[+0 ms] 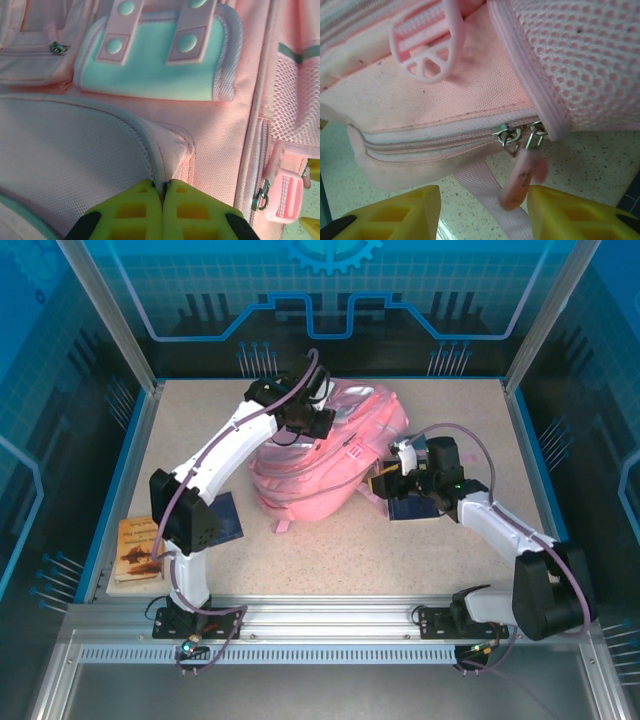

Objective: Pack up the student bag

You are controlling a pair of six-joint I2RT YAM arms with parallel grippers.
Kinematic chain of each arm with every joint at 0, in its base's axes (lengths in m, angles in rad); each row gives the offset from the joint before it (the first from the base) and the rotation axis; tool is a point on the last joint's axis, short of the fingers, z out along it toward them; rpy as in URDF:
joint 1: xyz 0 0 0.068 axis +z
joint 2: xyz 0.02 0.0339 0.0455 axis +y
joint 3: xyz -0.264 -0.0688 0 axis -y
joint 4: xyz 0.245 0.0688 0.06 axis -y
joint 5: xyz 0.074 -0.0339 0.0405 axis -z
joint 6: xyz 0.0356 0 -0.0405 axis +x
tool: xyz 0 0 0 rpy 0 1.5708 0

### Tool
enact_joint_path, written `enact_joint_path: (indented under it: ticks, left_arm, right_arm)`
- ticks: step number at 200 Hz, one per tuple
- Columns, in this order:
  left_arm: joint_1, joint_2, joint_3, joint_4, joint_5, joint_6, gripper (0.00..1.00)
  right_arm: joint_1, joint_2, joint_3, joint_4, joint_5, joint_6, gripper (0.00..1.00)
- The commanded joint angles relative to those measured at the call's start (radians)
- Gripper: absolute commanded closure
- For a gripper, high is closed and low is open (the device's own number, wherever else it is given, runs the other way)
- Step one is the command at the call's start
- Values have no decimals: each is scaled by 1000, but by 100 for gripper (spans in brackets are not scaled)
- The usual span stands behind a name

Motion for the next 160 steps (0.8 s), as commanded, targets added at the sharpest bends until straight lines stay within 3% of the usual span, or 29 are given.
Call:
enact_joint_path:
  ticks: [1,62,160]
  left_arm:
    - [13,-98,8,77,48,51,100]
    - [21,-102,25,79,96,58,100]
    - [21,-103,24,59,128,88,100]
  right_arm:
    - [-6,-72,-28,9,-16,49,48]
    - [-10,-14,27,-3,-98,67,43]
    - [-17,108,105,16,-9,13,49]
